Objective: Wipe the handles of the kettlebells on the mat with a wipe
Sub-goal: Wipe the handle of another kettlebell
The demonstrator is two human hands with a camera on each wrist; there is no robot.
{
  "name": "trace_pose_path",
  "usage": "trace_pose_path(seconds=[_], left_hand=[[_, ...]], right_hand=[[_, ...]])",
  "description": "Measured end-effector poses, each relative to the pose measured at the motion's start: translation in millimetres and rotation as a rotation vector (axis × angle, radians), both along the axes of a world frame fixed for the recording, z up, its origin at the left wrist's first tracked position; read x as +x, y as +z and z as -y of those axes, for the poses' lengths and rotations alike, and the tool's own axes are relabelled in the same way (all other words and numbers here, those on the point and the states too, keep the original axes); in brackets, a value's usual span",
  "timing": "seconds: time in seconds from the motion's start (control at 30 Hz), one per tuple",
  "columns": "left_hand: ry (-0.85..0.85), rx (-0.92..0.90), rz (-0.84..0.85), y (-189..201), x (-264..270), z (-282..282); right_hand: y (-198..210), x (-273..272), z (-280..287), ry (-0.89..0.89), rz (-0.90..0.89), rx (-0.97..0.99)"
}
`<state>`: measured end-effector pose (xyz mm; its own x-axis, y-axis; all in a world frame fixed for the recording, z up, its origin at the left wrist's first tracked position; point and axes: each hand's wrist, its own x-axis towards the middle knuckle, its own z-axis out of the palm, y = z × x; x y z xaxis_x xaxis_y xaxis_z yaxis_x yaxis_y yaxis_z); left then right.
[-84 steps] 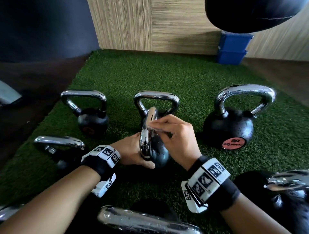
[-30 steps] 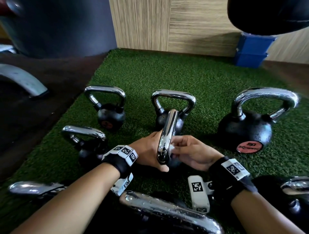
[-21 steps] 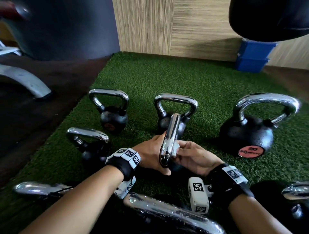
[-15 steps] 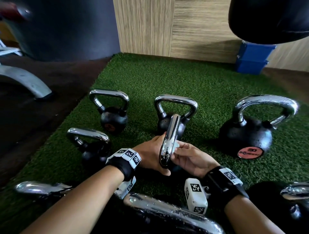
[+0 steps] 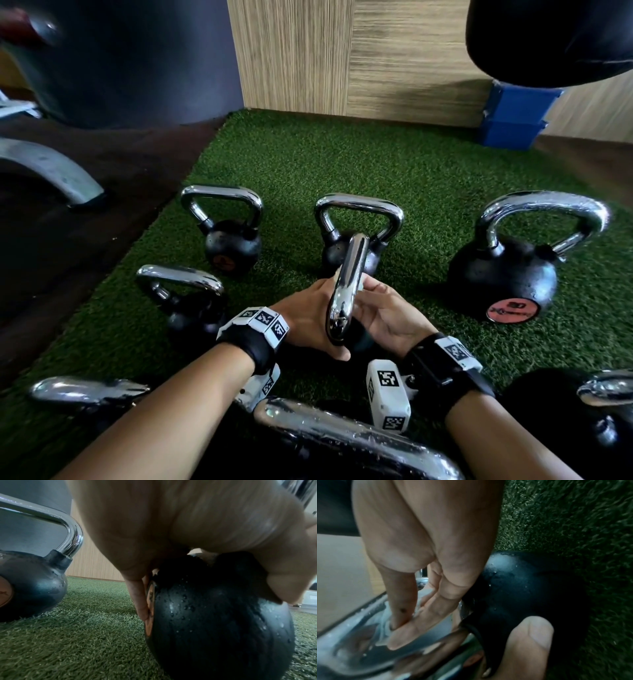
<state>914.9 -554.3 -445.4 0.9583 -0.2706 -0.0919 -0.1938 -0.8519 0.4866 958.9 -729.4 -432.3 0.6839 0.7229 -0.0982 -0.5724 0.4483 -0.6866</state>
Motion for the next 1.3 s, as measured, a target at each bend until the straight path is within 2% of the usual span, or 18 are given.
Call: trace_pose_path(seconds=[0.2, 0.37, 0.43, 0.53, 0.67, 0.77, 0.9, 1.03, 1.2, 1.3], left_hand=[[0.021, 0.006, -0.018, -3, 1, -1], [0.041, 0.015, -0.018, -5, 3, -2], [0.014, -0.007, 0.006, -8, 3, -4], [-0.011, -0.042, 0.051, -11, 3, -7], [-0.035, 0.001, 0.084, -13, 5, -6], [-0.031, 0.012, 0.075, -13, 4, -6], [-0.007, 0.004, 0.042, -12, 1, -5], [-0.005, 0.025, 0.035, -11, -1, -4], [0.042, 0.178, -0.039, -1, -8, 3], [0.031, 0.181, -0.11, 11, -13, 0]], right_hand=[[1, -5, -8, -0.095, 0.051, 0.026], [4, 13, -16, -0.383, 0.022, -0.012], [6, 15, -17, -0.441, 0.084, -0.091], [6, 15, -14, -0.536, 0.312, -0.285], [14, 25, -15, -0.757, 0.816, -0.789], [16, 24, -17, -0.849, 0.951, -0.885], [15, 26, -22, -0.87, 0.953, -0.945], [15, 34, -26, -0.852, 0.98, -1.09], [20, 39, -30, -0.692, 0.813, -1.207], [22, 42, -26, -0.58, 0.685, -1.175]])
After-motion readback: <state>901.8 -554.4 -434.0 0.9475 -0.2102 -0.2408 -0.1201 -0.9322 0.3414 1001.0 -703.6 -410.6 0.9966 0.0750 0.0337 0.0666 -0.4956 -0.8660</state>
